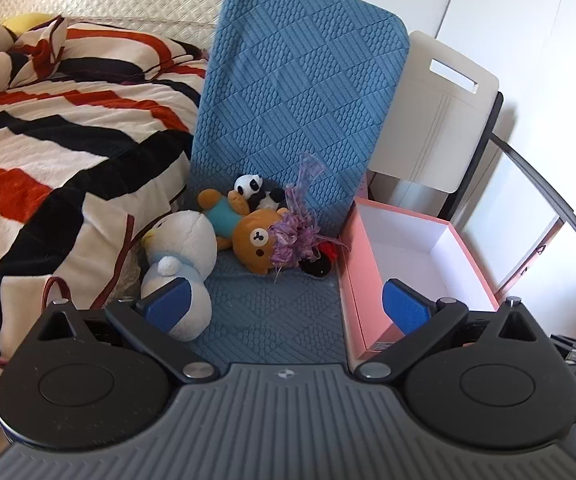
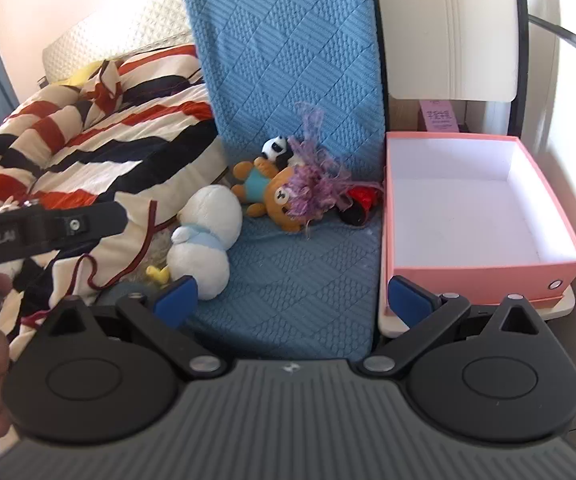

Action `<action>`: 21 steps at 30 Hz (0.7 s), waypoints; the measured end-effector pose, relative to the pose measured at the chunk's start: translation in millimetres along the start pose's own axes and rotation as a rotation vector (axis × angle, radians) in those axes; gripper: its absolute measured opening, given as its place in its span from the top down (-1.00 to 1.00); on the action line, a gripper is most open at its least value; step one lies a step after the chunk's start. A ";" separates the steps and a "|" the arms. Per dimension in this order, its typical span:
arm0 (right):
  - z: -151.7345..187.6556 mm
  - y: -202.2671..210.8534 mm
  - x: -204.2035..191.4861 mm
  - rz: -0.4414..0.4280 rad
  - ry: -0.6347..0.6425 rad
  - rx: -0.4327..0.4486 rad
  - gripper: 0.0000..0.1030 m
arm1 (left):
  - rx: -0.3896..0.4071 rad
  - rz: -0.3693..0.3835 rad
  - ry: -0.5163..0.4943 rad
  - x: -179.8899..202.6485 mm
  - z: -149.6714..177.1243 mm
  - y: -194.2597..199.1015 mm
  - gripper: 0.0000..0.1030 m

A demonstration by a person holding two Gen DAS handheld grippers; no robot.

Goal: Organize objects

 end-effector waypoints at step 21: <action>15.1 -9.7 -1.0 0.020 -0.039 0.019 -1.00 | -0.013 0.002 -0.013 -12.0 15.3 -5.3 -1.00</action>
Point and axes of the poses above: each gripper's, at about its wrist camera, not at the fingertips, and y roughly against the way its jaws point, x to its right, z to its underside, the point moved 6 cm from there along -y, roughly the way its jaws point, and after that the axes turned 13 degrees about z, right-handed, at the moved point
